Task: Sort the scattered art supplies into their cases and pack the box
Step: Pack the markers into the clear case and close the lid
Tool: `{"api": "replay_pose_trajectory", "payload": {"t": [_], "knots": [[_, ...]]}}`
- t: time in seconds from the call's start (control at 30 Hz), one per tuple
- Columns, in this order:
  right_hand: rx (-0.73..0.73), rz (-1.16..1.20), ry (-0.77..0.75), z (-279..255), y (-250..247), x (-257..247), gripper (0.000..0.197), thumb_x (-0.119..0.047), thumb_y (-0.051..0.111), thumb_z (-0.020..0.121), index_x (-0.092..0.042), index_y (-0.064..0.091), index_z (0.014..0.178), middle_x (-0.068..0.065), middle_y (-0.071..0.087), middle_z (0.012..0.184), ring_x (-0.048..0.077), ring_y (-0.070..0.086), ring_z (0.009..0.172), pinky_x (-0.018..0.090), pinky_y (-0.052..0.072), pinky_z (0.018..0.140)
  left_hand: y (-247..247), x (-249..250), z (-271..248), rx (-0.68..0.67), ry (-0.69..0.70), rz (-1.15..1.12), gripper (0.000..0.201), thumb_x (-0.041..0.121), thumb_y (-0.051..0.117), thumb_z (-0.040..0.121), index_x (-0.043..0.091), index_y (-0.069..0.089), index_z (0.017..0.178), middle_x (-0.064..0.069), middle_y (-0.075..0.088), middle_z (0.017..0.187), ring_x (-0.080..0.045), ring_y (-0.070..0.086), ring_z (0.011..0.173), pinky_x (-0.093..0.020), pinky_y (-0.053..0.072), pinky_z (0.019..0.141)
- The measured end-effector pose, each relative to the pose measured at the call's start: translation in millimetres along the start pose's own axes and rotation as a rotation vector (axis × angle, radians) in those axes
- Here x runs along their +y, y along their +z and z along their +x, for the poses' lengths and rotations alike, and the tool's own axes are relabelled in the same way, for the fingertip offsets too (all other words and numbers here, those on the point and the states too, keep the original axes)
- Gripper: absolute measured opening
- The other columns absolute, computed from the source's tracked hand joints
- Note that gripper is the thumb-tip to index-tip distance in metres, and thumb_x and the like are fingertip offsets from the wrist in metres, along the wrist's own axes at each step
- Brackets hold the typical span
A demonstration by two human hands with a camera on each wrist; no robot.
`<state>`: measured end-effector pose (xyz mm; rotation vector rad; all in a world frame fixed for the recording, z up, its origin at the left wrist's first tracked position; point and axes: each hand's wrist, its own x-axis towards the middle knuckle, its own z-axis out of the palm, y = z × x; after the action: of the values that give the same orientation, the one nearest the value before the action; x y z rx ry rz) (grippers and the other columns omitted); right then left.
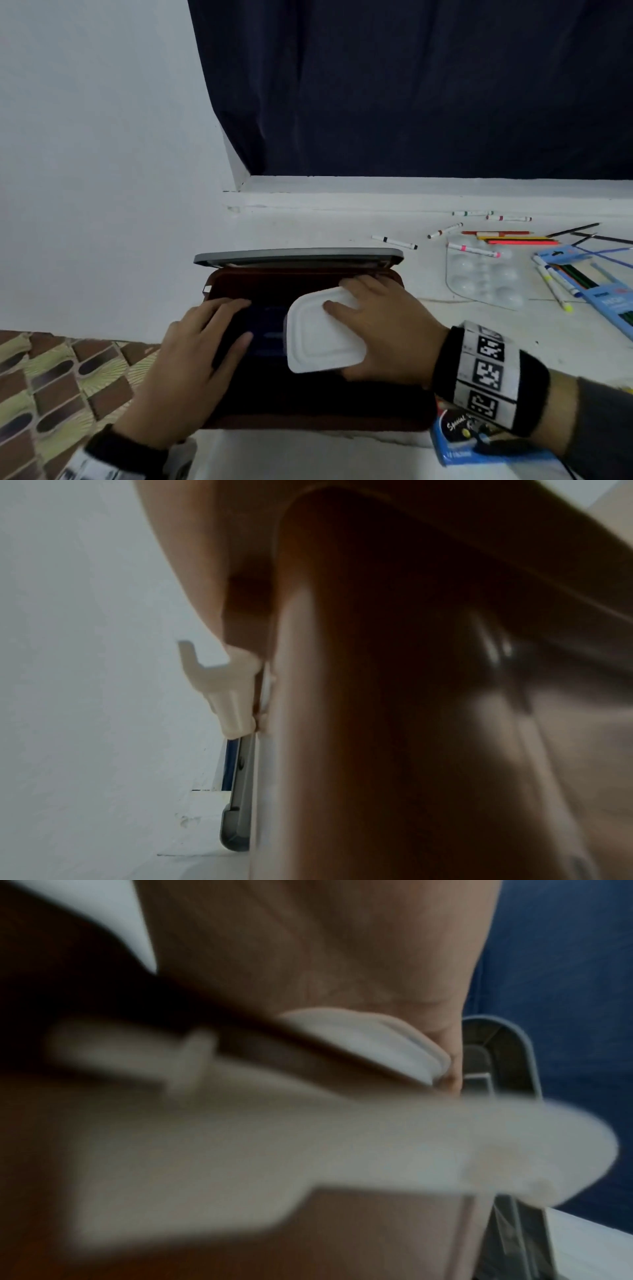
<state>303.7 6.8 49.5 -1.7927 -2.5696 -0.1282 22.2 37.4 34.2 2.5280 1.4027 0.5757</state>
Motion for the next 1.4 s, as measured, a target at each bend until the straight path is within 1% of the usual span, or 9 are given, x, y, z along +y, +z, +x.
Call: {"api": "replay_pose_trajectory", "payload": {"t": [0.07,0.2,0.37,0.63,0.8,0.93,1.13,1.3,1.4], "knots": [[-0.004,-0.024,0.025,1.7,11.5,-2.7,0.086,-0.075,0.047,0.063,-0.021,0.056,0.130,0.021,0.057,0.129,0.037,0.057,0.117,0.051,0.047,0.101,-1.7,0.2,-0.9,-0.005,-0.008,0.010,0.045,0.054,0.035,0.098,0.034,0.047,0.136,0.018,0.048,0.127,0.001,0.042,0.103,-0.032,0.042,0.089],[-0.006,-0.062,0.042,-1.1,28.3,-2.5,0.087,-0.068,0.035,0.072,-0.016,0.050,0.140,0.025,0.045,0.145,0.036,0.046,0.135,0.054,0.043,0.106,-1.3,-0.9,0.6,-0.062,-0.017,0.041,0.047,0.059,0.028,0.099,0.035,0.043,0.137,0.014,0.050,0.128,-0.011,0.052,0.109,-0.034,0.042,0.088],[0.041,-0.035,0.068,-0.4,41.5,-0.5,0.086,-0.073,0.025,0.087,-0.018,0.033,0.152,0.021,0.027,0.158,0.033,0.030,0.145,0.051,0.031,0.115,-0.8,-3.0,0.8,-0.121,-0.009,0.029,0.049,0.063,0.022,0.098,0.041,0.035,0.140,0.017,0.046,0.131,-0.007,0.048,0.114,-0.031,0.036,0.092],[0.179,0.173,0.061,-3.7,36.4,3.0,0.078,-0.063,0.072,0.073,-0.017,0.057,0.135,0.013,0.055,0.140,0.030,0.045,0.137,0.047,0.046,0.106,-1.0,-0.3,0.0,-0.127,0.036,-0.005,0.049,0.063,0.021,0.098,0.042,0.037,0.139,0.018,0.045,0.132,-0.005,0.047,0.115,-0.032,0.036,0.094],[0.169,0.126,0.052,-1.9,31.0,0.0,0.079,-0.055,0.077,0.067,-0.015,0.056,0.133,0.016,0.056,0.137,0.034,0.046,0.135,0.047,0.045,0.106,-3.9,2.4,-0.8,-0.113,0.035,-0.010,0.049,0.062,0.022,0.099,0.040,0.039,0.140,0.018,0.046,0.133,-0.007,0.050,0.116,-0.033,0.037,0.094],[0.128,0.106,0.041,-1.3,31.0,-0.3,0.078,-0.050,0.073,0.072,-0.014,0.051,0.137,0.017,0.049,0.141,0.036,0.039,0.139,0.051,0.032,0.115,-4.9,9.0,-1.4,-0.101,0.040,-0.021,0.051,0.062,0.026,0.097,0.038,0.040,0.140,0.017,0.048,0.132,-0.009,0.051,0.114,-0.034,0.042,0.092],[0.181,0.114,-0.010,-4.9,32.9,0.0,0.078,-0.047,0.076,0.069,-0.013,0.052,0.134,0.021,0.052,0.136,0.039,0.043,0.135,0.056,0.036,0.111,4.4,39.1,-5.0,-0.015,0.043,-0.184,0.045,0.063,0.035,0.094,0.045,0.041,0.135,0.027,0.046,0.125,-0.003,0.055,0.111,-0.034,0.050,0.091],[0.162,0.279,0.007,-16.6,20.2,3.8,0.089,-0.062,0.071,0.074,-0.027,0.035,0.148,0.008,0.037,0.151,0.024,0.022,0.147,0.044,0.021,0.121,12.8,56.6,-1.3,0.070,0.011,-0.304,0.037,0.049,0.047,0.095,0.039,0.049,0.130,0.024,0.050,0.116,-0.002,0.055,0.107,-0.029,0.050,0.086],[0.214,0.443,0.091,-32.8,12.3,6.3,0.090,-0.066,0.068,0.077,-0.035,0.028,0.151,-0.003,0.030,0.154,0.012,0.017,0.147,0.036,0.026,0.120,16.1,71.6,2.3,0.142,0.017,-0.369,0.023,0.038,0.053,0.094,0.034,0.054,0.116,0.018,0.054,0.102,-0.007,0.058,0.095,-0.018,0.046,0.074]]}}
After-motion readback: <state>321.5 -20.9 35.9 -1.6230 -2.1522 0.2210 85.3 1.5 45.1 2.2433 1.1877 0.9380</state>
